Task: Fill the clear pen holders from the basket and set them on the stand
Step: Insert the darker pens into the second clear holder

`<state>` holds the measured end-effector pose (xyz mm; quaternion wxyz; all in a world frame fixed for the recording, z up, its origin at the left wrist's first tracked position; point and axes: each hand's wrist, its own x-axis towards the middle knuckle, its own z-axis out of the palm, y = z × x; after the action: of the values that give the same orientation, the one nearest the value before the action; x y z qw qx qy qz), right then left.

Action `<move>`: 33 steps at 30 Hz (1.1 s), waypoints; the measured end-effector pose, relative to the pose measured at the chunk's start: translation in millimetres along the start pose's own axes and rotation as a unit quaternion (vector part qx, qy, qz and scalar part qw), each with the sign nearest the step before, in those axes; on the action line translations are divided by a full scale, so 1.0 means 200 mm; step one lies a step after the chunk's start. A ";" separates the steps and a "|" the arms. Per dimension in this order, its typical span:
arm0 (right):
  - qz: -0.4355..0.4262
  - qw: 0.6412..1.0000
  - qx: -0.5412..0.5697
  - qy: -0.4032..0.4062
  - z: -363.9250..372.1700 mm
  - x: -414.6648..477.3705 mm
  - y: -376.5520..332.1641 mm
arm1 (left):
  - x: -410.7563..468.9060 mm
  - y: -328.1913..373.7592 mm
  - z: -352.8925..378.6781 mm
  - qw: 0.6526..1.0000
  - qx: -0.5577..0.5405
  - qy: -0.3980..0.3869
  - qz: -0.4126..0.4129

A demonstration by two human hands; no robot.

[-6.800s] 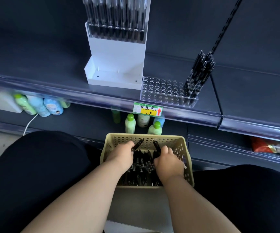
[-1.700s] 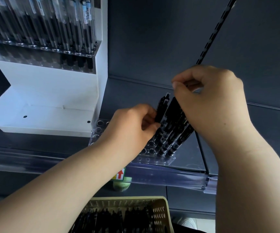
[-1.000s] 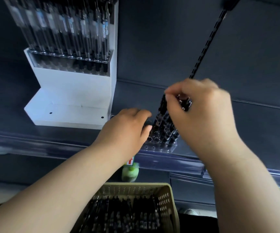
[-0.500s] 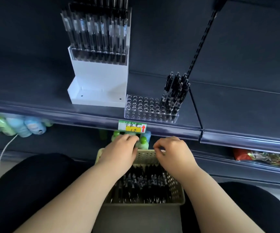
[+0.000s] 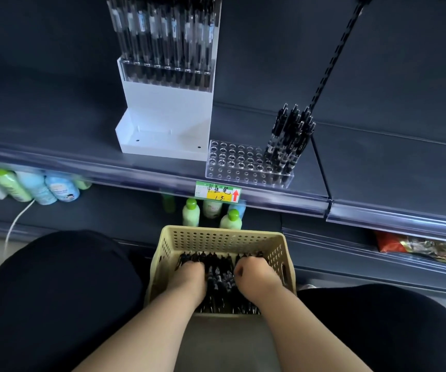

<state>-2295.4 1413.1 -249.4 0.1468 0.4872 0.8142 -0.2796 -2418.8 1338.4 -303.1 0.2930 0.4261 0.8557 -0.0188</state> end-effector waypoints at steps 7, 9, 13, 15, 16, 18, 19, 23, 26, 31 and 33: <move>0.045 0.998 0.028 -0.046 0.17 0.13 -0.07 | 0.11 0.00 0.04 0.996 -0.055 0.004 -0.076; 0.066 0.996 0.022 -0.051 0.20 0.17 -0.08 | 0.12 0.00 0.05 0.992 -0.081 0.012 -0.096; 0.093 0.992 -0.008 -0.081 0.21 0.22 -0.10 | 0.15 -0.01 0.04 0.985 -0.120 0.014 -0.122; 0.097 0.991 -0.036 -0.089 0.22 0.23 -0.12 | 0.16 -0.02 0.04 0.984 -0.125 0.001 -0.129; 0.095 0.990 -0.053 -0.088 0.22 0.23 -0.12 | 0.16 -0.02 0.04 0.983 -0.130 -0.008 -0.132; 0.088 0.990 -0.074 -0.082 0.24 0.22 -0.13 | 0.15 -0.02 0.04 0.981 -0.142 -0.019 -0.131; 0.086 0.990 -0.075 -0.080 0.25 0.22 -0.13 | 0.14 -0.02 0.03 0.980 -0.148 -0.021 -0.130; 0.087 0.992 -0.052 -0.074 0.25 0.22 -0.12 | 0.13 -0.04 0.02 0.965 -0.219 -0.033 -0.138; 0.089 0.993 -0.031 -0.074 0.25 0.23 -0.12 | 0.11 -0.05 0.01 0.943 -0.297 -0.048 -0.144; 0.121 0.989 0.046 -0.078 0.24 0.23 -0.15 | 0.08 -0.05 0.00 0.894 -0.426 -0.063 -0.127; 0.116 0.985 0.105 -0.071 0.24 0.24 -0.16 | 0.07 -0.05 0.00 0.872 -0.466 -0.070 -0.130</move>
<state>-2348.8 1406.2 -301.9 0.1834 0.5700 0.7058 -0.3785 -2433.4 1341.5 -311.7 0.5115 0.1227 0.7900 0.3151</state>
